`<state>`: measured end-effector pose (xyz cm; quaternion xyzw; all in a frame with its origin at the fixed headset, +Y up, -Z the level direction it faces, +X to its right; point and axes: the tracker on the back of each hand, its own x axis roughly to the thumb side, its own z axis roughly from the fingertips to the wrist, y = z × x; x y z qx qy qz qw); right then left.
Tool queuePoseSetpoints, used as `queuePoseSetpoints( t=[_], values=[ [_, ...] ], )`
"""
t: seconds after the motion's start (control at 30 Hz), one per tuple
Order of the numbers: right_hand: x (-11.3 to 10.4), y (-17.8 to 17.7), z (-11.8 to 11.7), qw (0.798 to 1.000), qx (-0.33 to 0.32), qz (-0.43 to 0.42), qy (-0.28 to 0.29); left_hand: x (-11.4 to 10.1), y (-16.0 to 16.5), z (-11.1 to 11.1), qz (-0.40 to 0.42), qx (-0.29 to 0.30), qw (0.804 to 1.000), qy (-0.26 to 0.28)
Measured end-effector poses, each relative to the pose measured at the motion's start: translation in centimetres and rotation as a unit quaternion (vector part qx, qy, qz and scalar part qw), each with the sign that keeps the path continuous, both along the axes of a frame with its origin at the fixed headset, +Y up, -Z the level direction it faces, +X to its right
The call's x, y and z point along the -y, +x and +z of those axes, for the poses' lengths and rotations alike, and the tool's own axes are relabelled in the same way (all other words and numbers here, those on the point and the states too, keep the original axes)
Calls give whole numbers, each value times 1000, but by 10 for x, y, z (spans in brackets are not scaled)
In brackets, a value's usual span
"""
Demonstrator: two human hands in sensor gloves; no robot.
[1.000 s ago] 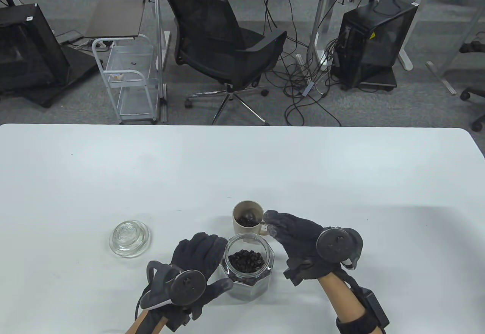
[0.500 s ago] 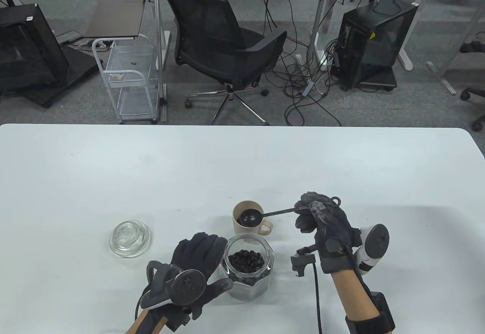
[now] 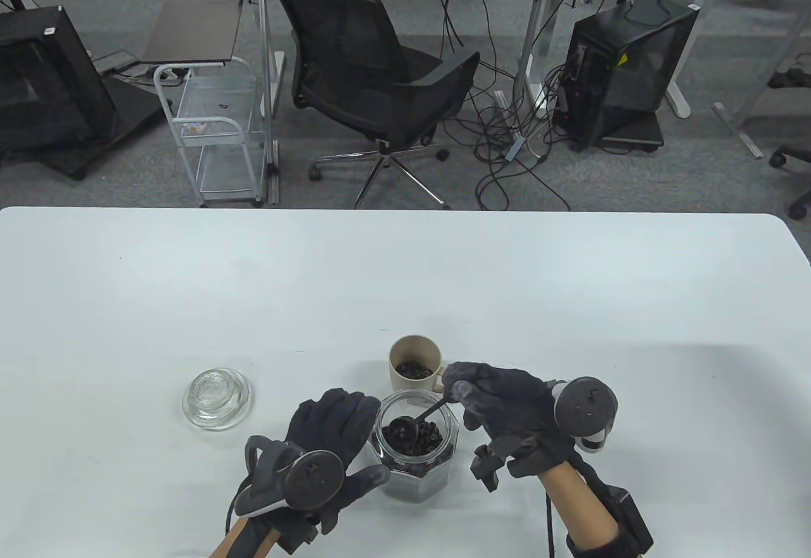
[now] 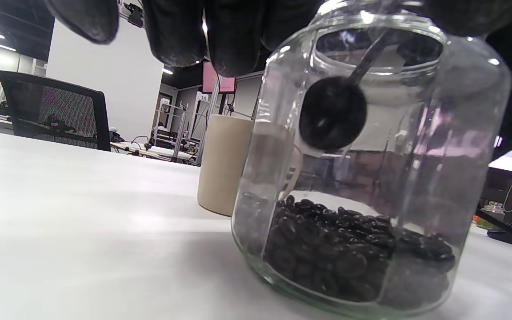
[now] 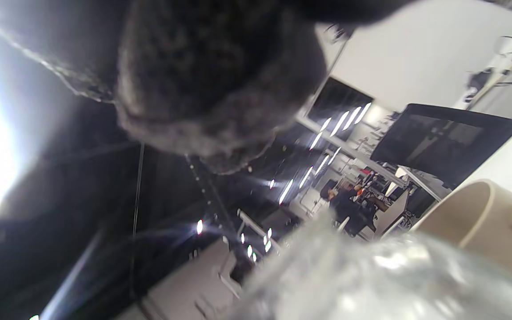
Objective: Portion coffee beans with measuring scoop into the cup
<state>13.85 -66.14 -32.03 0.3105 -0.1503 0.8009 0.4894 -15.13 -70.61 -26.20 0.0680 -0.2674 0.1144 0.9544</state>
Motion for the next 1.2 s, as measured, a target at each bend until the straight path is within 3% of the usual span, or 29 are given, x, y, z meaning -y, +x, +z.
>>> queuePoseSetpoints(
  t=[0.27, 0.4, 0.67, 1.2],
  values=[
    [-2, -34, 17, 979, -34, 198, 43, 0, 0, 0, -1, 0, 1000, 1],
    [0, -35, 19, 985, -13, 173, 13, 0, 0, 0, -2, -1, 1000, 2],
    [12, -28, 10, 989, -16, 100, -110, 0, 0, 0, -2, -1, 1000, 2],
    [23, -11, 4, 970, 20, -32, -239, 0, 1, 0, -3, -1, 1000, 4]
  ],
)
